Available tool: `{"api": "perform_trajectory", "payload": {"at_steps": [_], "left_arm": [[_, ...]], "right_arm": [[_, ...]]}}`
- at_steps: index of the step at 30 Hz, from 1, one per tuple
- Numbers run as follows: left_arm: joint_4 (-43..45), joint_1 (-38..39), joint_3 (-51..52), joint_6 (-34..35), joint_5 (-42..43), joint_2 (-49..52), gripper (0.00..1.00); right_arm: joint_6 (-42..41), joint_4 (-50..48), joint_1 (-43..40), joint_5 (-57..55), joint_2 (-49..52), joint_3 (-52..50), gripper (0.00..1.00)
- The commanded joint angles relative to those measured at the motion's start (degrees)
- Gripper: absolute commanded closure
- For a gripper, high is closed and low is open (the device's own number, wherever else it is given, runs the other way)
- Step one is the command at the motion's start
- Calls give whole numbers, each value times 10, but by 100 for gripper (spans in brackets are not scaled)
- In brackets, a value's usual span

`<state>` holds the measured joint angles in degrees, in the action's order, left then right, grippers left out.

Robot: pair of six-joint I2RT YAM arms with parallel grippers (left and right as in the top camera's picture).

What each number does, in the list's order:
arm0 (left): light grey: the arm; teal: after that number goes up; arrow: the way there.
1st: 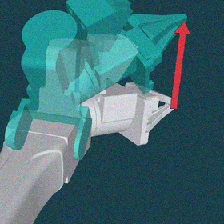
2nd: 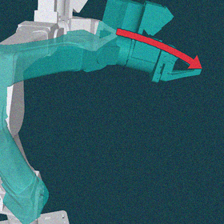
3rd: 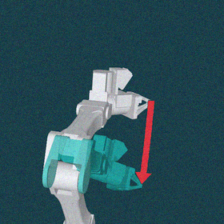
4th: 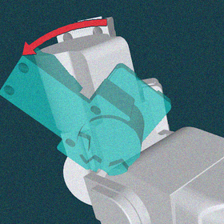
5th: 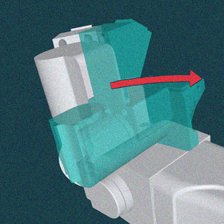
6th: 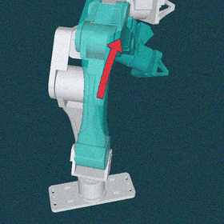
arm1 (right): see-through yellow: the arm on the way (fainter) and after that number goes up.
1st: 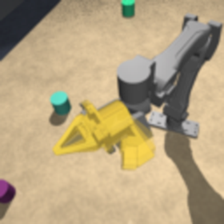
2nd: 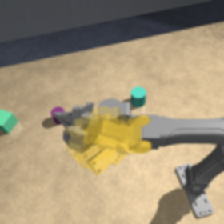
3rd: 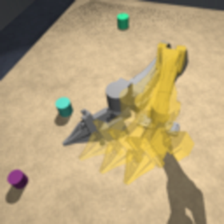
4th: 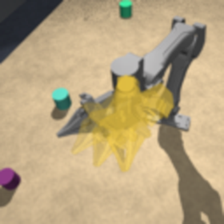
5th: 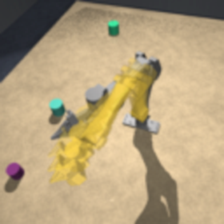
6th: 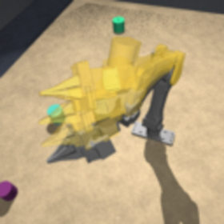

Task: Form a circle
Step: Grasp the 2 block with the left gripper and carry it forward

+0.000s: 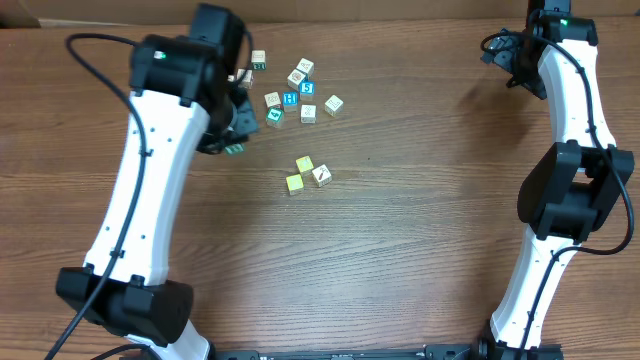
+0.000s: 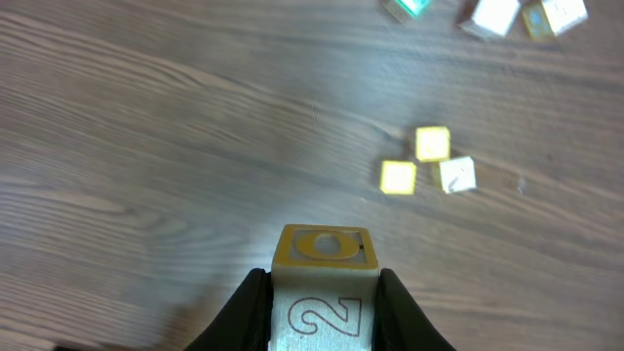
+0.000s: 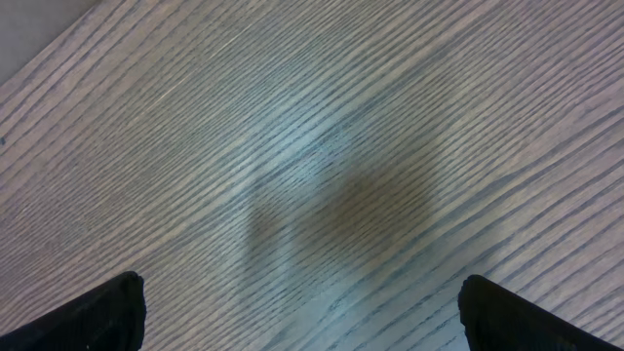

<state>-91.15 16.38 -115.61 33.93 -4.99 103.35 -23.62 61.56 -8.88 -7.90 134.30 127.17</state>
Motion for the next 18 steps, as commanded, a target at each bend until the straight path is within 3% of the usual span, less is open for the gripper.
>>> {"api": "perform_trajectory", "payload": {"at_steps": [1, 7, 18], "left_arm": [[3, 53, 22, 69, -10, -7, 87], [65, 137, 111, 172, -40, -7, 87], [327, 226, 341, 229, -49, -6, 91]], "right_arm": [[0, -2, 1, -4, -14, 7, 0], [0, -2, 1, -4, -14, 7, 0], [0, -2, 1, -4, -14, 7, 0]]}}
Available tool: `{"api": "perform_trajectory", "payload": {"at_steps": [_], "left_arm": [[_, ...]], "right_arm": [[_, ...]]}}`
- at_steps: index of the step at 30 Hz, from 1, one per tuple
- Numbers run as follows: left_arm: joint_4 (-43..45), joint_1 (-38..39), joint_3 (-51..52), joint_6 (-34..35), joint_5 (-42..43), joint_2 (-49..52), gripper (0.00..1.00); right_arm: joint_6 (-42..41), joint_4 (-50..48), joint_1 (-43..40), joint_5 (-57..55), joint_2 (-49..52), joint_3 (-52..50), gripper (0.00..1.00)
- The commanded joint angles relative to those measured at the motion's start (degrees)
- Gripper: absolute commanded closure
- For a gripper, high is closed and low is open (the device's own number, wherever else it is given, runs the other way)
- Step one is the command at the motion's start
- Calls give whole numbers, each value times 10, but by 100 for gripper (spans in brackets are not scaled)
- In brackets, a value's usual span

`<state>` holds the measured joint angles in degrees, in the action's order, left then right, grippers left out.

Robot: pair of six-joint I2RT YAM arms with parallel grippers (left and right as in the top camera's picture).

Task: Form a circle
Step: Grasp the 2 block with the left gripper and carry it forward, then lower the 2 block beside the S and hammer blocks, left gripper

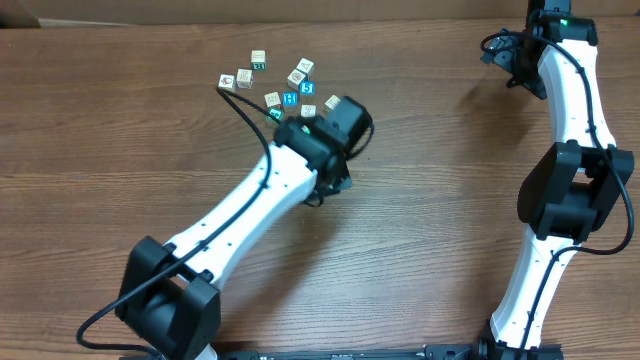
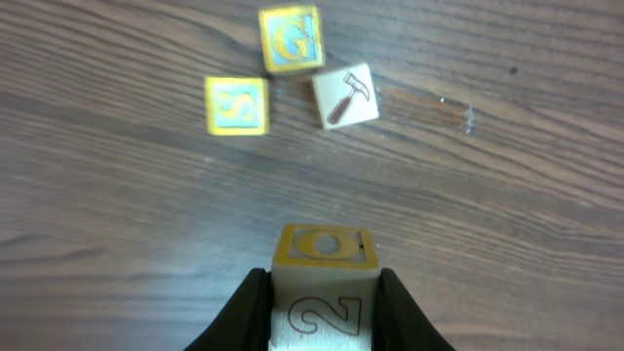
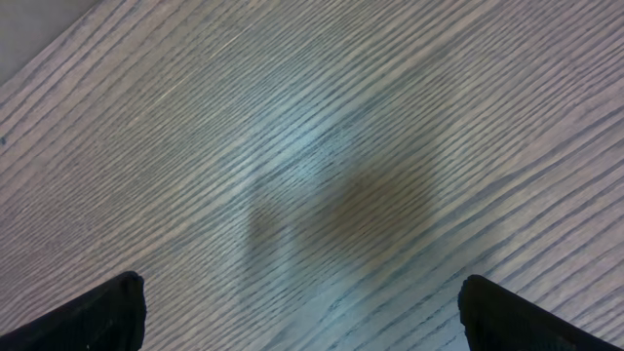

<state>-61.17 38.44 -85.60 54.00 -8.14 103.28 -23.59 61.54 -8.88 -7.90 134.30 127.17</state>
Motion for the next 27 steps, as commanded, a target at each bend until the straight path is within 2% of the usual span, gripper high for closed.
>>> {"api": "perform_trajectory", "payload": {"at_steps": [1, 7, 11, 27], "left_arm": [[51, 7, 61, 29, -23, -5, 91], [167, 7, 160, 43, -28, -4, 91], [209, 7, 191, 43, -41, -4, 90], [247, 9, 206, 43, -59, 22, 88]], "right_arm": [[0, -1, 1, -4, -14, 7, 0], [0, -1, 1, -4, -14, 7, 0], [0, -1, 1, -4, -14, 7, 0], [0, -1, 1, -4, -14, 7, 0]]}}
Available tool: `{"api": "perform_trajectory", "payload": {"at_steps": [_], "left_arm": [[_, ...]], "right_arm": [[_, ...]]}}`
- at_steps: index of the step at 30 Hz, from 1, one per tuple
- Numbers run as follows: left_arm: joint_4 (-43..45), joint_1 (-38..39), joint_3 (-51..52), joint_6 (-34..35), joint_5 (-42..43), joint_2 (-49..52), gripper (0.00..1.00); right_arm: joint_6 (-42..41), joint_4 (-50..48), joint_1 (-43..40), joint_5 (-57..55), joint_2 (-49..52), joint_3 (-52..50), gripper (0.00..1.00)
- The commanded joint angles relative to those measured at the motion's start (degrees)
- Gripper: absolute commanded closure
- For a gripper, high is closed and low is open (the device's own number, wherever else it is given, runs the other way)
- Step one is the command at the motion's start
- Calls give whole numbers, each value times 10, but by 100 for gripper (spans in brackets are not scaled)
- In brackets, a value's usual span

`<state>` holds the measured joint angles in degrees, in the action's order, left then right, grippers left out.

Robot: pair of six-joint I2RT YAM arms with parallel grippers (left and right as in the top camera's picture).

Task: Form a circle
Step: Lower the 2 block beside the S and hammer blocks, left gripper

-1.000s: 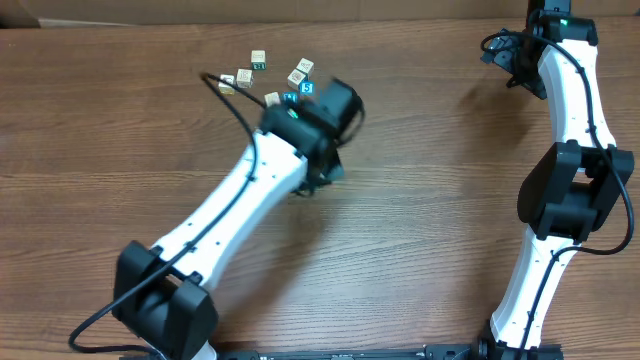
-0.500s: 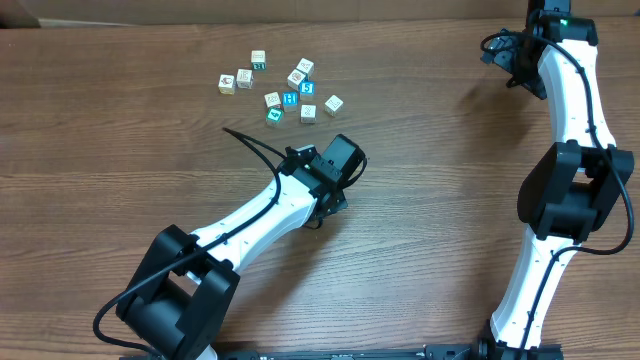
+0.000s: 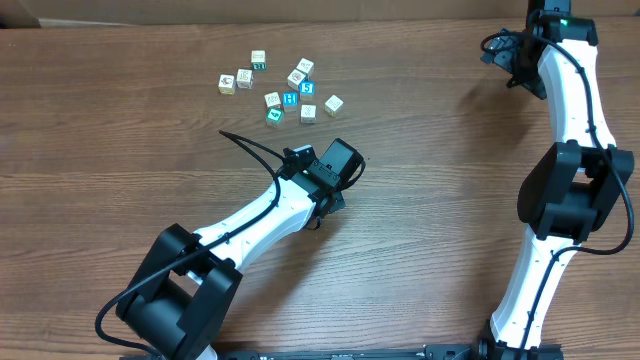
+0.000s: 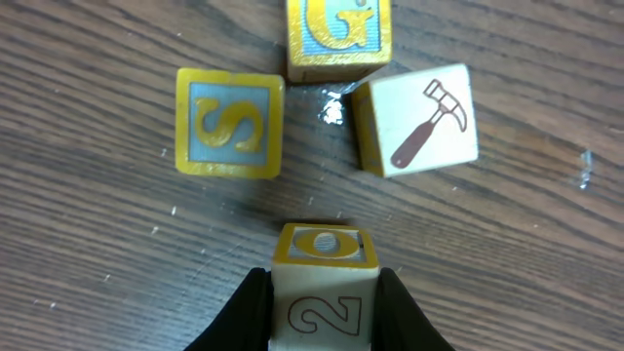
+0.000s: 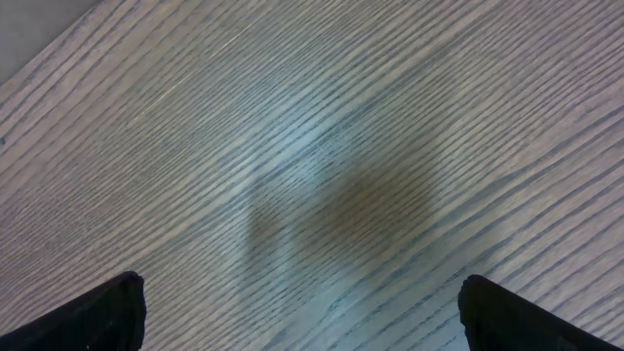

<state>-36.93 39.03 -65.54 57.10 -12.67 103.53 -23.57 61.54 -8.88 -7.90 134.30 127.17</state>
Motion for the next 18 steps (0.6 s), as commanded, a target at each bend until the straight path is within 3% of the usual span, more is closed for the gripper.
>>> {"api": "perform_trajectory", "payload": {"at_steps": [1, 11, 18], "left_arm": [[8, 3, 5, 12, -14, 22, 88], [23, 5, 5, 12, -16, 40, 84], [23, 4, 5, 12, -15, 40, 67]], "right_arm": [[0, -1, 1, -4, -14, 7, 0], [0, -1, 1, -4, -14, 7, 0], [0, -1, 1, -4, -14, 7, 0]]}}
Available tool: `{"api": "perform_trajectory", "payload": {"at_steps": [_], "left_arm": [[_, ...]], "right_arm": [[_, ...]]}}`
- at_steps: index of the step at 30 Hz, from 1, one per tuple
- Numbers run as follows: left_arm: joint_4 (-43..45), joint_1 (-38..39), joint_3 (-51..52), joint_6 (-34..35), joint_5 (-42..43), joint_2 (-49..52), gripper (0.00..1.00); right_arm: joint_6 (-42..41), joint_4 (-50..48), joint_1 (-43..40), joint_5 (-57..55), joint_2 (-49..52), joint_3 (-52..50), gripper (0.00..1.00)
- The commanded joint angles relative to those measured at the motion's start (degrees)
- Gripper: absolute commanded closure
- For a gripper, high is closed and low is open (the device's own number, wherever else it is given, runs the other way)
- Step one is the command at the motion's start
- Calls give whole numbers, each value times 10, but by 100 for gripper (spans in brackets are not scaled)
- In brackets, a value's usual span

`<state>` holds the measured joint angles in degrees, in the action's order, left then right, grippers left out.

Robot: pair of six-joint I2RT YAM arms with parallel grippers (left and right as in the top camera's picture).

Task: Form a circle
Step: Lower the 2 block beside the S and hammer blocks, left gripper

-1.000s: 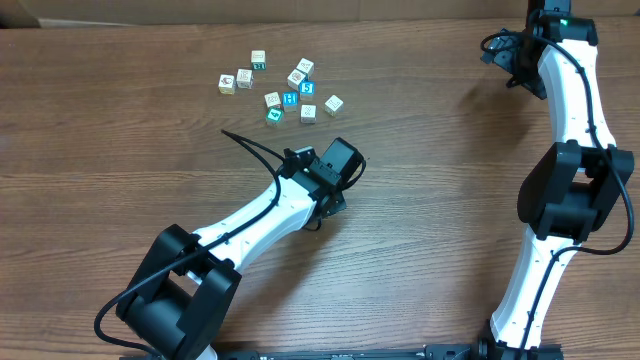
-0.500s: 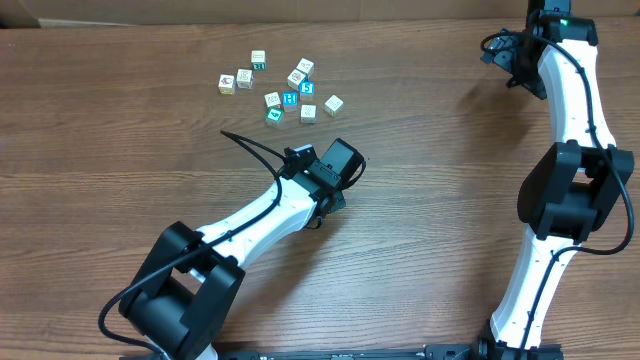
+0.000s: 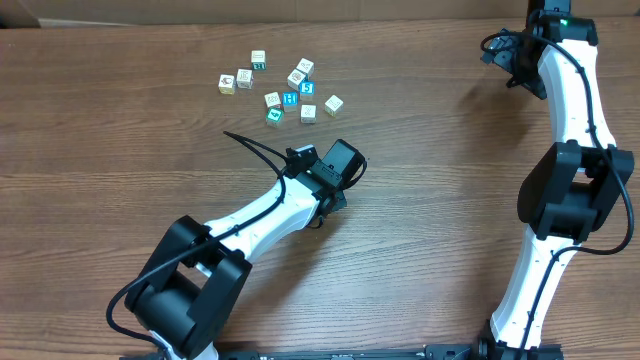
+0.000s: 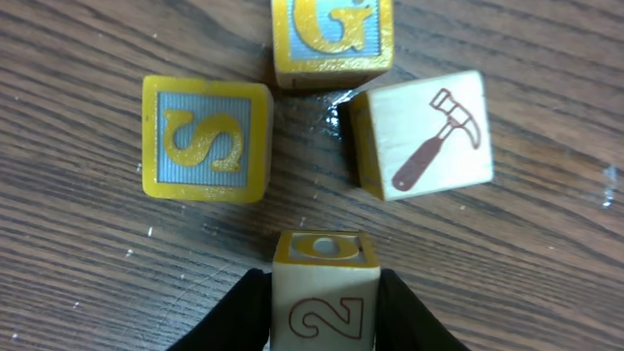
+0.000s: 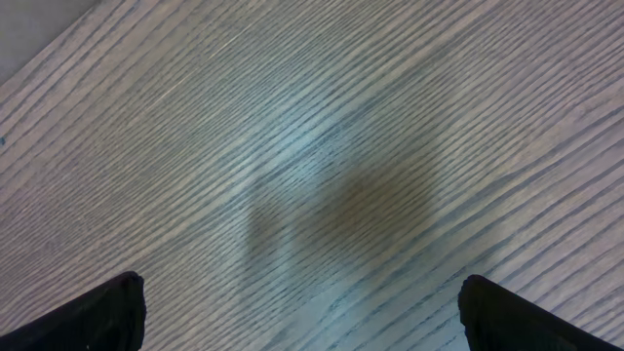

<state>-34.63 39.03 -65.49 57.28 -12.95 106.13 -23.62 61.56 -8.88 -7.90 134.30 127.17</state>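
Note:
My left gripper (image 4: 324,314) is shut on a wooden block (image 4: 324,283) with a red "2" on its side and a yellow-framed top. It holds the block low, just in front of three blocks on the table. These are a yellow "S" block (image 4: 207,138), a yellow "G" block (image 4: 333,39) and a white hammer block (image 4: 421,134). Whether the held block touches the table cannot be told. In the overhead view the left gripper (image 3: 331,176) hides these blocks. My right gripper (image 5: 302,322) is open over bare wood at the far right (image 3: 515,65).
Several loose letter blocks (image 3: 288,98) lie in a cluster at the back of the wooden table (image 3: 430,230), beyond the left arm. A cable loops off the left wrist (image 3: 250,148). The right arm's links stand along the table's right side (image 3: 570,200).
The left gripper with the "2" block has sunk a little closer to the table. The three blocks look larger in the left wrist view. The right arm has not moved.
My left gripper held the "2" block at the left of the back cluster, high above the table. Then it was over the middle near the three yellow and white blocks. Later it was low just in front of them, and now lower still.

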Motion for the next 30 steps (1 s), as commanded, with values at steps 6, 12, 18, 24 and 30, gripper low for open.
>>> {"api": "perform_trajectory", "payload": {"at_steps": [6, 12, 18, 24, 30], "left_arm": [[-11, 4, -5, 10, -5, 14, 59], [-19, 4, -11, -3, -4, 14, 47], [-29, 5, -11, -5, 9, 14, 69], [-26, 5, -10, -5, 0, 14, 73], [-15, 5, -10, -5, -26, 14, 74]], "right_arm": [[0, -2, 1, -4, -14, 7, 0], [0, -2, 1, -4, -14, 7, 0], [0, -2, 1, -4, -14, 7, 0], [0, -2, 1, -4, -14, 7, 0], [0, -2, 1, -4, -14, 7, 0]]}}
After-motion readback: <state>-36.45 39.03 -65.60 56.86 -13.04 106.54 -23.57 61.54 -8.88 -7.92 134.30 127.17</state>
